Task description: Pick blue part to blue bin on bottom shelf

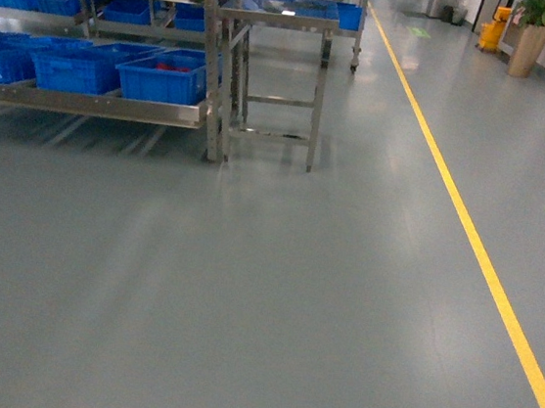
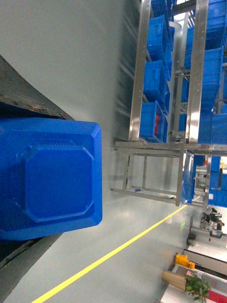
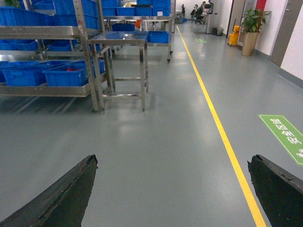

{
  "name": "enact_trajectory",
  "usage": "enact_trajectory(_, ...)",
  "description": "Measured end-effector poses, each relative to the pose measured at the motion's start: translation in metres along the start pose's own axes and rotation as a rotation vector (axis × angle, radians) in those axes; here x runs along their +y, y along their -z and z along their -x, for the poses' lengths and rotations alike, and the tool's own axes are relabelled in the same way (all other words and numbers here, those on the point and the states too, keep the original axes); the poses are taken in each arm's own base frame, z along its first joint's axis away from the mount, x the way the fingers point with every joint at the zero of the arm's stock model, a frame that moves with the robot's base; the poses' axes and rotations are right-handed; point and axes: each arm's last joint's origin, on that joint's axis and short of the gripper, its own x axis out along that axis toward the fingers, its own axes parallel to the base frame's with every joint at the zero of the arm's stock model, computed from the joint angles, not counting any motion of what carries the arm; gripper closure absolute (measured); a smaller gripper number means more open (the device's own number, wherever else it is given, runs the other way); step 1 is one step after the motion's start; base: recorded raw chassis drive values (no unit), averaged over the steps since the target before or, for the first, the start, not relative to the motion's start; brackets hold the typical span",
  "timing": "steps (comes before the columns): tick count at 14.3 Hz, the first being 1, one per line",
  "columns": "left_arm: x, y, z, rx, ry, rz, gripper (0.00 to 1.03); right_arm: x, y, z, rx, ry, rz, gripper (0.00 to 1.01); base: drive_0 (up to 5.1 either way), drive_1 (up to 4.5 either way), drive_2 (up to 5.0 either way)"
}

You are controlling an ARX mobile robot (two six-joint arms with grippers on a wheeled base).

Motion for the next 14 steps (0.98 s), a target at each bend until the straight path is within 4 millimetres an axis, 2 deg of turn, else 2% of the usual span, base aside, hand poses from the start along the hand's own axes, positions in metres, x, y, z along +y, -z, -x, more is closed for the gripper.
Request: enact_trajectory(14,-0.0001,-0.0006,0.0002,-0.007,0.001,0.000,0.60,0.0000,0.0004,0.0000,0.005,0.000,0.000,0.03,0.0,3.96,-4.0)
